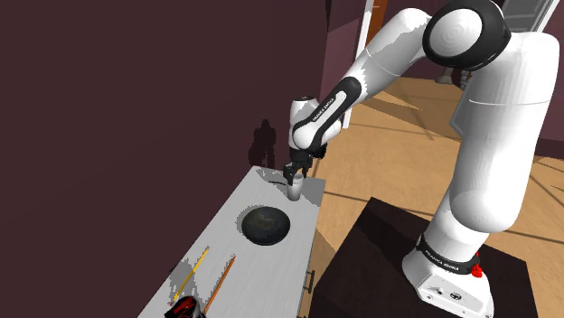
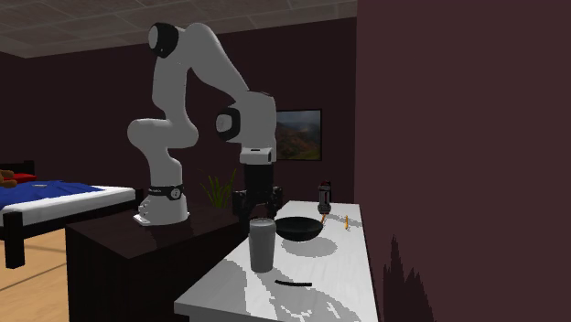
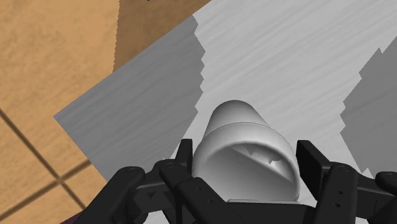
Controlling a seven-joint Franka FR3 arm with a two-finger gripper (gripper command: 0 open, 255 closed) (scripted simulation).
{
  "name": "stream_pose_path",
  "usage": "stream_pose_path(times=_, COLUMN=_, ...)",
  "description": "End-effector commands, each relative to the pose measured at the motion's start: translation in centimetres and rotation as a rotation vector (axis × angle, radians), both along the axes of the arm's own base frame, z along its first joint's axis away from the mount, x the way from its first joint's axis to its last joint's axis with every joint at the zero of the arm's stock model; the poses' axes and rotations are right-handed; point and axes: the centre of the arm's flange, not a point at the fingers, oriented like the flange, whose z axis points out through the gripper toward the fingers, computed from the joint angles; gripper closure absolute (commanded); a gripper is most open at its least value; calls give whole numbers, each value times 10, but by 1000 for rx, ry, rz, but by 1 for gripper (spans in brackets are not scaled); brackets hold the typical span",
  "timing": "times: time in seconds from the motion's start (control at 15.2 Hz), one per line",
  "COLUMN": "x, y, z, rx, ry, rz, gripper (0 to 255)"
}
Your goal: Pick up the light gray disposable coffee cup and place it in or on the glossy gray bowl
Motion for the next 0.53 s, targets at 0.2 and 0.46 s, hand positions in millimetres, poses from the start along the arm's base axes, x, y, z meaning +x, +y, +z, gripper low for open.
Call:
stream_pose_path(times=0.2, x=0, y=0, z=0, rx=0, ry=1, rz=0, gripper=255)
stream_pose_path(times=0.46, x=0, y=0, z=21, rx=0, ry=1, rz=0, gripper=255)
